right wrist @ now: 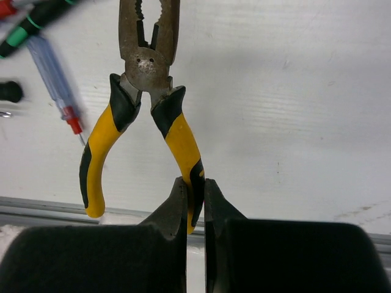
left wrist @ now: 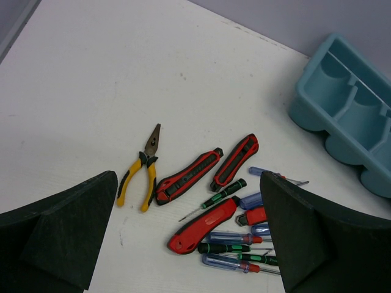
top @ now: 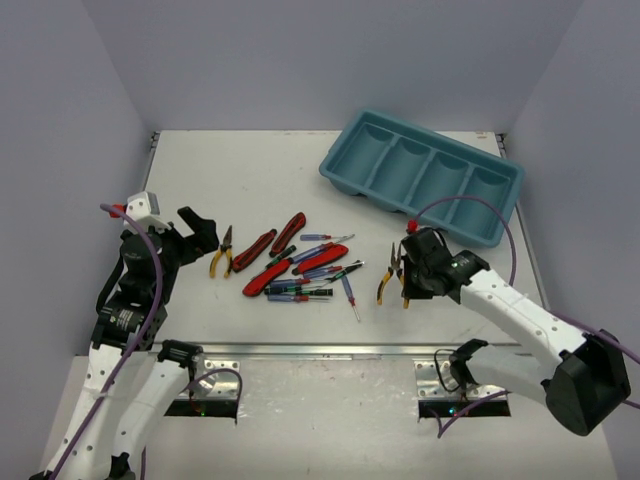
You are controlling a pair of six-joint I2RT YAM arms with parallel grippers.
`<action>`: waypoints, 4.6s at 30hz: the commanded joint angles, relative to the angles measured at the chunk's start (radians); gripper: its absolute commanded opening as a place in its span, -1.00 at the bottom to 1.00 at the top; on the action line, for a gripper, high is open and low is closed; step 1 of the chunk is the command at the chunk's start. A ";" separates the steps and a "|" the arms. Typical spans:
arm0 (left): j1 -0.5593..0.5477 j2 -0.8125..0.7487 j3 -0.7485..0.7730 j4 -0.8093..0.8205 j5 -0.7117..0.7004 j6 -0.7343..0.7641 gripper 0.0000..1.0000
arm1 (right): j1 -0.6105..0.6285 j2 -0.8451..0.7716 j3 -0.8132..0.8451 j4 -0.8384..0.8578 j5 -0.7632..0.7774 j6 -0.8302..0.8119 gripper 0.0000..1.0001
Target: Sort the tools into containers
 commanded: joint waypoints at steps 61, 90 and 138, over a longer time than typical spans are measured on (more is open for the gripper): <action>0.250 0.913 0.104 -0.019 0.099 -0.145 0.56 | -0.455 0.067 0.438 0.116 -0.428 -0.274 0.38; 0.221 1.084 0.024 0.123 -0.009 -0.267 -1.00 | -0.457 0.019 0.349 0.220 -0.639 -0.282 0.53; -0.540 0.336 -0.243 0.823 0.180 -0.141 -0.90 | -0.026 0.469 0.318 0.924 -0.787 0.393 -1.00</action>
